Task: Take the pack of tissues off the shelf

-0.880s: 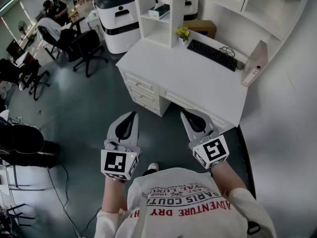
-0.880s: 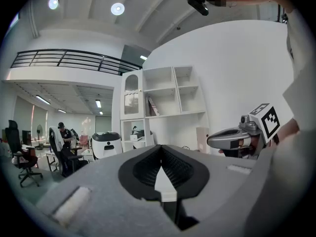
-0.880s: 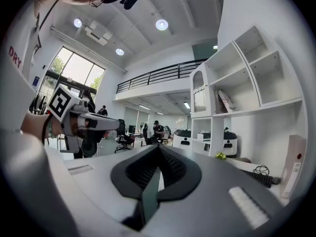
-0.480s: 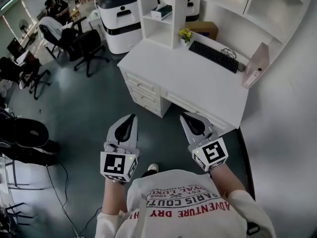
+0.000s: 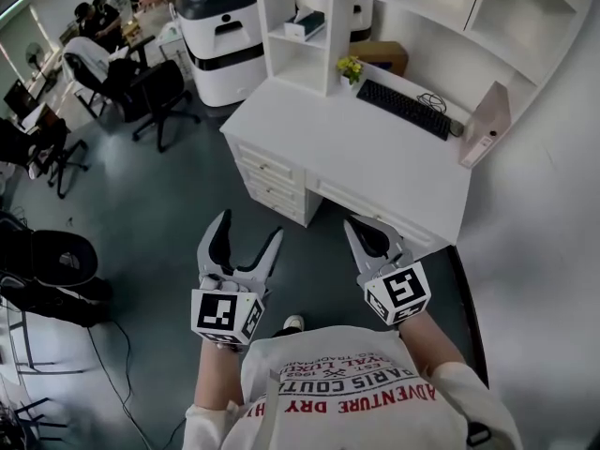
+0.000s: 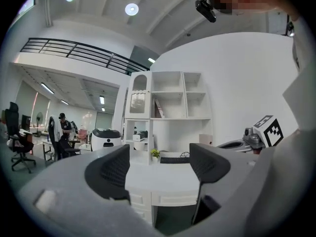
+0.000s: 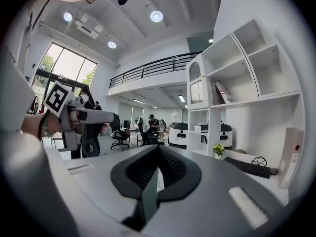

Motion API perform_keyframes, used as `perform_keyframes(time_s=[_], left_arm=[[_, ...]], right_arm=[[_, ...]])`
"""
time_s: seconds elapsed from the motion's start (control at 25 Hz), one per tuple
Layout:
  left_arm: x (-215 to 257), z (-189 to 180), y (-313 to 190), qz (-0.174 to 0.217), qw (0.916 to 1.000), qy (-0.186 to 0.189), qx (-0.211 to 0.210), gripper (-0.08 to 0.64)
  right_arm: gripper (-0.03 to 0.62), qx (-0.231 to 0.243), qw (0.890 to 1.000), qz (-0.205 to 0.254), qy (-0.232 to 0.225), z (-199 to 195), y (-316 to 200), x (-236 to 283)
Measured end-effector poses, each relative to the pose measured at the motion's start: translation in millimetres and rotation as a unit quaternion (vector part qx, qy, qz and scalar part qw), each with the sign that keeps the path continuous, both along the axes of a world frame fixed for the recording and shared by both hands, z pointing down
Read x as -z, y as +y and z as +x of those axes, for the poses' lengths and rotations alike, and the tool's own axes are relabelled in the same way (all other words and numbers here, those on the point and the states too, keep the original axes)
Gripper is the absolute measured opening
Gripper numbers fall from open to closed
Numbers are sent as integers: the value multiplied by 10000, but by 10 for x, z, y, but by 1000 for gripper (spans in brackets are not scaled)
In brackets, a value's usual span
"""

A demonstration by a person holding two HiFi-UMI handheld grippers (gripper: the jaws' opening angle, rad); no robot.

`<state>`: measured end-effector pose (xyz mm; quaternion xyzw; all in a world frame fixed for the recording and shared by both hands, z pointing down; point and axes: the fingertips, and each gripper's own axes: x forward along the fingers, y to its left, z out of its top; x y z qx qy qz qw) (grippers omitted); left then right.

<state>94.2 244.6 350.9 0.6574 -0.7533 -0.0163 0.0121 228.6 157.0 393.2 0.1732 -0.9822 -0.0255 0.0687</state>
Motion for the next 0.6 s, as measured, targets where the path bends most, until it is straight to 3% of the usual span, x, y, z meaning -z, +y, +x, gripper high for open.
perform_keyframes(time_s=[0.2, 0.4, 0.6], left_arm=[[-51, -409, -15, -179, 9994, -276, -120, 408], [-138, -776, 20, -244, 9990, -117, -349, 411], [-265, -1136, -15, -331, 9990, -12, -303, 410]], right_arm=[[0, -214, 9997, 64, 24, -368, 16, 11], [0, -401, 9990, -146, -164, -751, 83, -8], [0, -361, 9993, 16, 138, -1113, 29, -146]])
